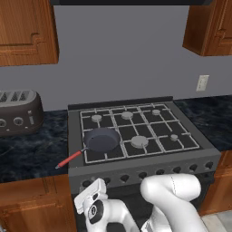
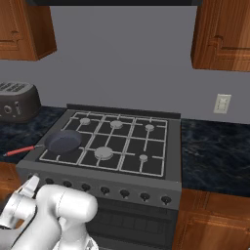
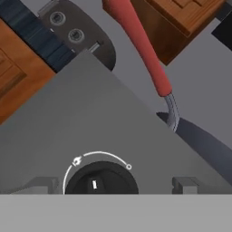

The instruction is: Turn off the front left burner of the stove.

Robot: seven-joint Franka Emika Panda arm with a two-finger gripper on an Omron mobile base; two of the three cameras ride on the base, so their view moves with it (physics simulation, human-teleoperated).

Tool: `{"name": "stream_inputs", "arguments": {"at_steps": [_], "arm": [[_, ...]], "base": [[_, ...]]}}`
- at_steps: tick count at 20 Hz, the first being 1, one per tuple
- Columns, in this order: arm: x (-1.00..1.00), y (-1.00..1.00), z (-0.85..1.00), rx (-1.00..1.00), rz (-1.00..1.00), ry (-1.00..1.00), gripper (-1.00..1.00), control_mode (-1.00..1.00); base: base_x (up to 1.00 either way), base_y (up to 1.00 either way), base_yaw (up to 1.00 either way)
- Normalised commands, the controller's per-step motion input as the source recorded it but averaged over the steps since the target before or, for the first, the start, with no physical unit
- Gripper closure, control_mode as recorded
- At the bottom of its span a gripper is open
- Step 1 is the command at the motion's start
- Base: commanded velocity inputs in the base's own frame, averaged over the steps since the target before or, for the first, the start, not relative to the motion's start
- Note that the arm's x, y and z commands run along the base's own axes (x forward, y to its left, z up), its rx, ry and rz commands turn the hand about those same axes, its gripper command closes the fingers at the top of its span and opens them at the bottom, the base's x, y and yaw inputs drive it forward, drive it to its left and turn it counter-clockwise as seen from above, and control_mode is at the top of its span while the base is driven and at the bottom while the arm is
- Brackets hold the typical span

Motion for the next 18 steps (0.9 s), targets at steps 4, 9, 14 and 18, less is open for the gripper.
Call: {"name": "stream_inputs", "arguments": {"at_steps": [4,9,14,18], "arm": [[0.15,0.01,-0.25,0.00,0.00,-0.02,-1.00,-1.00],[0.08,0.05,-0.23,0.00,0.00,-0.03,-1.00,-1.00],[0.03,0.09,-0.04,0.00,0.00,-0.07,-1.00,-1.00],[0.00,0.23,-0.01,0.00,0.00,-0.09,-1.00,-1.00]], "base": [[0.00,0.00,0.00],[0.00,0.00,0.00],[0.00,0.00,0.00],[0.00,0.00,0.00]]}}
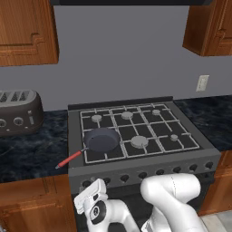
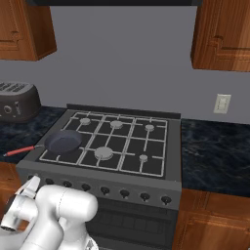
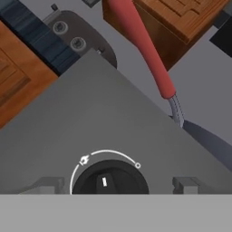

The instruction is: Turn off the front left burner of the stove.

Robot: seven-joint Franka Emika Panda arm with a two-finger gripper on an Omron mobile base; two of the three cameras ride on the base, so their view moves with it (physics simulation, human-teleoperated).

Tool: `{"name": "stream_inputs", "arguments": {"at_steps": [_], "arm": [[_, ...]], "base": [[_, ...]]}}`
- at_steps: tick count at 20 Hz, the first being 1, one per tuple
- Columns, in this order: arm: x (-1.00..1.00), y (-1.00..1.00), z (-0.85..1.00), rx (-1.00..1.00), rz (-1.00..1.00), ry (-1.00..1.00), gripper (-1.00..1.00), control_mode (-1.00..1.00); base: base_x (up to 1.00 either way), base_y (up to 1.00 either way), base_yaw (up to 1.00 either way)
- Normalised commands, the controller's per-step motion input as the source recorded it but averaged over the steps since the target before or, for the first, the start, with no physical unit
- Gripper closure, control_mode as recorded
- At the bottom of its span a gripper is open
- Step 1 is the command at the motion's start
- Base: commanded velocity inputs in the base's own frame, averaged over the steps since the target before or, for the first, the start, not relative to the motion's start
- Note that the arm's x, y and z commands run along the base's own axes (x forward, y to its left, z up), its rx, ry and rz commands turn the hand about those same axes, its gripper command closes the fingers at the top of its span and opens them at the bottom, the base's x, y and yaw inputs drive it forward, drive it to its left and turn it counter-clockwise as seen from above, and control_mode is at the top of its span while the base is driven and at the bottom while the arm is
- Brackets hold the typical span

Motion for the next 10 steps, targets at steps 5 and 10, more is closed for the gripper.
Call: {"name": "stream_inputs", "arguments": {"at_steps": [5,10], "arm": [[0.00,0.24,0.00,0.00,0.00,-0.10,-1.00,-1.00],[0.00,0.23,-0.03,0.00,0.00,-0.09,-1.00,-1.00]], "base": [[0.00,0.00,0.00],[0.00,0.00,0.00]]}}
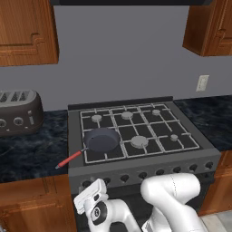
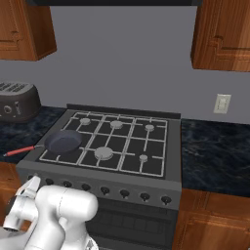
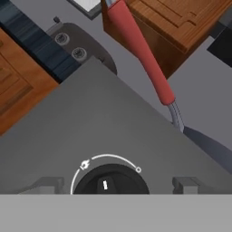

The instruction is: Turn off the front left burner of the stove.

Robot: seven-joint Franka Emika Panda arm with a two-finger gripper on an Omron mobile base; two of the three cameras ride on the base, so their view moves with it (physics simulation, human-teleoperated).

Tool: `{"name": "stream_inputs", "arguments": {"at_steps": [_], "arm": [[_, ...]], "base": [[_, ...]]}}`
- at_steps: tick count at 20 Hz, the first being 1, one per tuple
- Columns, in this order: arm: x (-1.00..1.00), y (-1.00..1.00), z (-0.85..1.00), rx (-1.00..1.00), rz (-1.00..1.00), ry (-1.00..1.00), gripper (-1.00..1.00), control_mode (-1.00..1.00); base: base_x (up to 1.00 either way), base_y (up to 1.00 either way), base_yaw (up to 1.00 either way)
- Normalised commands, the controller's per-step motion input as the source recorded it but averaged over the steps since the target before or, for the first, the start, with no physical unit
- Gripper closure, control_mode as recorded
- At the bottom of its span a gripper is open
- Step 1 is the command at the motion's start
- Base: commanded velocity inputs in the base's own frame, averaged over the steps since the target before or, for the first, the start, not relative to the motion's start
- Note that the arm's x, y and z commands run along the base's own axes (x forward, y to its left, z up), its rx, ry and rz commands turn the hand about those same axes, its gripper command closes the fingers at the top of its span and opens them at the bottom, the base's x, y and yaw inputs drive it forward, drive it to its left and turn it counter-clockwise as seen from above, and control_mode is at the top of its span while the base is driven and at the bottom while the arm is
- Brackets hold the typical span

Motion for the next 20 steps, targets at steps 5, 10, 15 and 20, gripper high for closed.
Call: {"name": "stream_inputs", "arguments": {"at_steps": [5,10,15,20], "arm": [[-0.02,0.23,-0.07,0.00,0.00,-0.07,-1.00,-1.00],[0.00,0.29,-0.11,0.00,-0.01,-0.03,1.00,-1.00],[0.00,0.22,-0.18,0.00,-0.05,0.00,1.00,-1.00],[0.00,0.07,-0.17,0.00,-0.08,0.00,1.00,-1.00]], "base": [[0.00,0.00,0.00],[0.00,0.00,0.00],[0.00,0.00,0.00],[0.00,0.00,0.00]]}}
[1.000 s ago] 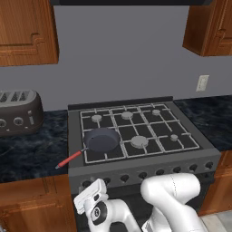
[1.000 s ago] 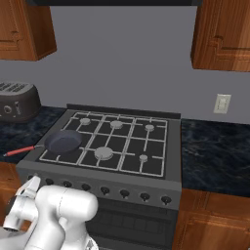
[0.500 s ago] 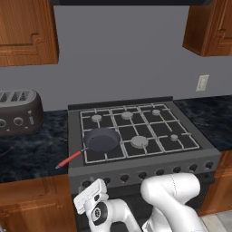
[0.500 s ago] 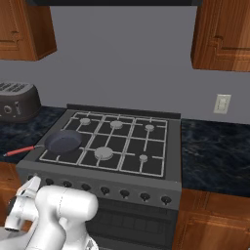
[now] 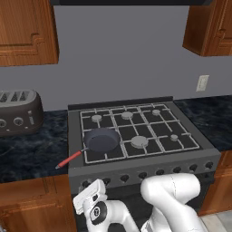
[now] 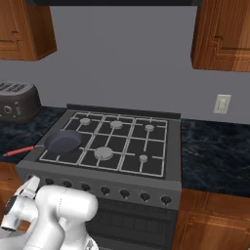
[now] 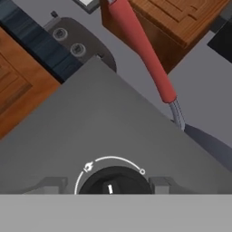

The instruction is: Turn off the front left burner of the stove.

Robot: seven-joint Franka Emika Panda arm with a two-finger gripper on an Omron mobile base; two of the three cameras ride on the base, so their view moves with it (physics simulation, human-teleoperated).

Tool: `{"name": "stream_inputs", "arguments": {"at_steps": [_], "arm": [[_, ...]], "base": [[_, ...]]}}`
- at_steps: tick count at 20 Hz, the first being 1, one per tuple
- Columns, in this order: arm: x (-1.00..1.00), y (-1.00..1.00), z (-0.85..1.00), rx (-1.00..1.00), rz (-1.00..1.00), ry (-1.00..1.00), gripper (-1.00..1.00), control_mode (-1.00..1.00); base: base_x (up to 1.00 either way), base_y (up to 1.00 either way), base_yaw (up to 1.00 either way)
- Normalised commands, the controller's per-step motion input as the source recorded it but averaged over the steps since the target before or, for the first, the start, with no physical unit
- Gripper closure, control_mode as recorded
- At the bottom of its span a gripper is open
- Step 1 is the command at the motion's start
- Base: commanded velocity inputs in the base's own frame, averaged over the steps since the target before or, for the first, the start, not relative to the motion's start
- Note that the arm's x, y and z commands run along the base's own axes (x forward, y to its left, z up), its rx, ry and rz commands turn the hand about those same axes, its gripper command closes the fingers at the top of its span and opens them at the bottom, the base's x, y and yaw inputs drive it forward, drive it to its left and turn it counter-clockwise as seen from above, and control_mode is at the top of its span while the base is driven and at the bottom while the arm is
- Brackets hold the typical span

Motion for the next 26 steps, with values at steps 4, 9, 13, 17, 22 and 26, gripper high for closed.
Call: {"name": "stream_inputs", "arguments": {"at_steps": [4,9,13,17,22,26], "arm": [[-0.02,0.00,-0.15,0.01,-0.13,0.00,1.00,-1.00],[-0.08,0.01,-0.17,0.06,-0.15,-0.03,1.00,-1.00],[-0.12,0.00,-0.14,0.11,-0.17,-0.04,1.00,-1.00],[-0.23,0.00,-0.16,0.18,-0.18,-0.06,1.00,-1.00],[-0.41,0.00,-0.24,0.27,-0.20,-0.15,1.00,-1.00],[-0.39,0.00,-0.21,0.32,-0.22,-0.20,1.00,-1.00]], "base": [[0.00,0.00,0.00],[0.00,0.00,0.00],[0.00,0.00,0.00],[0.00,0.00,0.00],[0.00,0.00,0.00],[0.00,0.00,0.00]]}}
